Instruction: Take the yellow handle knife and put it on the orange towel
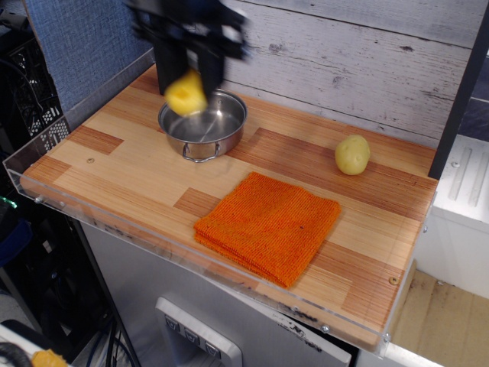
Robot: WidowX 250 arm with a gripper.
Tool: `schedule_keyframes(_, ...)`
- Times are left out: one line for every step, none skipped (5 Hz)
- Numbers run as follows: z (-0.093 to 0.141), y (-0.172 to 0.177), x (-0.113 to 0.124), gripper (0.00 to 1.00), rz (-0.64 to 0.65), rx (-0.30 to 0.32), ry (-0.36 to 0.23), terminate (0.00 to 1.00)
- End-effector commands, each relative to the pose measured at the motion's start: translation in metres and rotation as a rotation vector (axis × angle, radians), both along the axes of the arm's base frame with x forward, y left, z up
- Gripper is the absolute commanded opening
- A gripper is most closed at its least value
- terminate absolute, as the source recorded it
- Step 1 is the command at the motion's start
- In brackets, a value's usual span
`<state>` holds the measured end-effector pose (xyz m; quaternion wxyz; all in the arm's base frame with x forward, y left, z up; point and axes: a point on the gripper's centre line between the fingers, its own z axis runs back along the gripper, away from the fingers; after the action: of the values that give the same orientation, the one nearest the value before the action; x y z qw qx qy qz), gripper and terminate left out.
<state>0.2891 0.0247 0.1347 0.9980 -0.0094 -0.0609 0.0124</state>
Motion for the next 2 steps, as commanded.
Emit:
schedule_keyframes(-0.020,-0.071,-0.017,0.00,0.089,0.044,-0.043,0.00)
schedule_keyframes(-0.036,-0.071,-0.023,0.00,0.019,0.026,-0.002,0.00)
